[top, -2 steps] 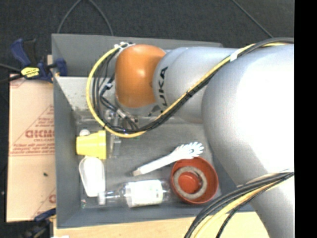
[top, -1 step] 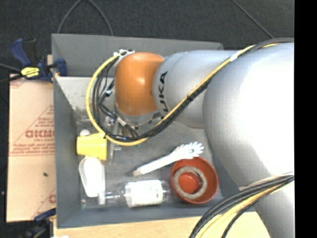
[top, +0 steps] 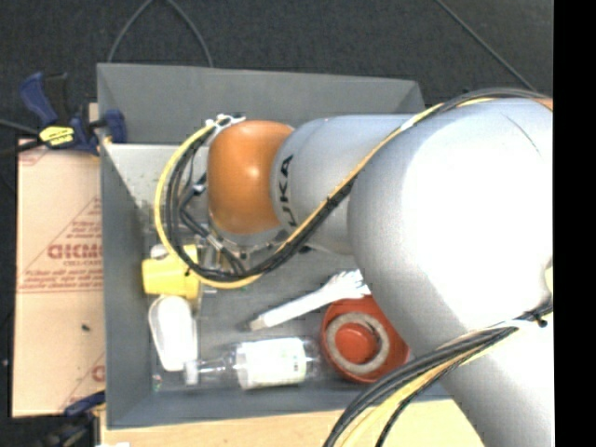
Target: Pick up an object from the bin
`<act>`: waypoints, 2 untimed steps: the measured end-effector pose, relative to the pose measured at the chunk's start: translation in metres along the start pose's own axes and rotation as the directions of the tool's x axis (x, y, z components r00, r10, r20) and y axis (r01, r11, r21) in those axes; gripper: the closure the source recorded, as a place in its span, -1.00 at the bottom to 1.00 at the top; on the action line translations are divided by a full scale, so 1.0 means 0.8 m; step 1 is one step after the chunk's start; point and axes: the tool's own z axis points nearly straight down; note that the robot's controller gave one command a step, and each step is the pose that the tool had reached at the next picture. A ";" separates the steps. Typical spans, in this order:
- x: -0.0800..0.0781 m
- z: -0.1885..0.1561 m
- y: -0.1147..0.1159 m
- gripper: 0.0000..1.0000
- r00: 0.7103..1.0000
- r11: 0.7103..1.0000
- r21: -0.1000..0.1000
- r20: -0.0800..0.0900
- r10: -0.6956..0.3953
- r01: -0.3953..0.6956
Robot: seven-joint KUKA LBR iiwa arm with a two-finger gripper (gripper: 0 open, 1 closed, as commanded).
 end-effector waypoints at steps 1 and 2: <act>-0.012 -0.021 -0.044 -1.00 0.943 0.943 0.002 0.008 -0.333 0.333; -0.010 -0.026 -0.040 -1.00 0.954 0.954 0.002 0.009 -0.300 0.300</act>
Offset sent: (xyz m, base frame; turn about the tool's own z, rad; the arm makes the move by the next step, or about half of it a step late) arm -0.0015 -0.0054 0.0382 0.0045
